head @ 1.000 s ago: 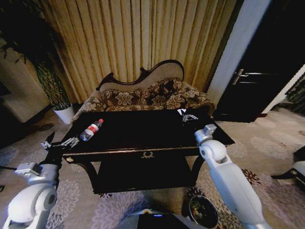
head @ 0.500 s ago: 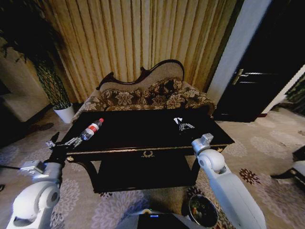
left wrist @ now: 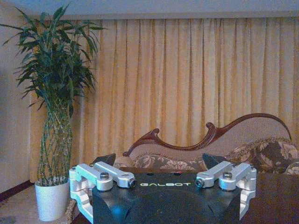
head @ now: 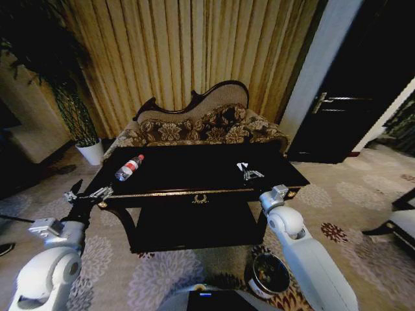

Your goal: Move to the front of the table and place the trash on the table into the trash bin.

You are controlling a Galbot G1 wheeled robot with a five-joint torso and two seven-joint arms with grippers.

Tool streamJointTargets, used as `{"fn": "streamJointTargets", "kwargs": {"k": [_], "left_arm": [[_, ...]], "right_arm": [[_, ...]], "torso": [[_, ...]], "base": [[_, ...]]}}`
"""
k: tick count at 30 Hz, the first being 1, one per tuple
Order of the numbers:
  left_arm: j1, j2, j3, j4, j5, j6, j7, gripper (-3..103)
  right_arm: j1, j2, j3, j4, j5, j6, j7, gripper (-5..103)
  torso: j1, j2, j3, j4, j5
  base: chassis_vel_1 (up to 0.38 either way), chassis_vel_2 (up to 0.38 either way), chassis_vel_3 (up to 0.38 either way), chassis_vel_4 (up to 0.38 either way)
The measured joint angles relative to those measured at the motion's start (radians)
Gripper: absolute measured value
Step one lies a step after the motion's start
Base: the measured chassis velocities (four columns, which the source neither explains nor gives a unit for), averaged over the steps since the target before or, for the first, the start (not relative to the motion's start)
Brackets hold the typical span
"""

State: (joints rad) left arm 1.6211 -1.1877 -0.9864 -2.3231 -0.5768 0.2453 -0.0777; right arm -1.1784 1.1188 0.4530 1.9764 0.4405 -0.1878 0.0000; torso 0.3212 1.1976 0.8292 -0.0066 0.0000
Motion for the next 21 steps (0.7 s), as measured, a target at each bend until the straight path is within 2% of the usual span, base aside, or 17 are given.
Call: {"fn": "streamJointTargets", "kwargs": {"k": [15,21], "left_arm": [[0.007,-0.01,0.002,-0.005,0.005,-0.008,0.004,100],[0.004,-0.018,0.012,0.002,0.018,-0.019,0.013,100]], "right_arm": [[-0.029,0.008,0.025,0.005,-0.008,0.009,0.0,0],[-0.035,0.007,0.029,0.003,-0.013,0.02,0.0,0]], "torso": [[0.0,0.0,0.0,0.0,0.0],[0.0,0.0,0.0,0.0,-0.0001]], "base": [[0.1,-0.088,-0.091,0.085],[0.163,-0.154,-0.155,0.164]]}}
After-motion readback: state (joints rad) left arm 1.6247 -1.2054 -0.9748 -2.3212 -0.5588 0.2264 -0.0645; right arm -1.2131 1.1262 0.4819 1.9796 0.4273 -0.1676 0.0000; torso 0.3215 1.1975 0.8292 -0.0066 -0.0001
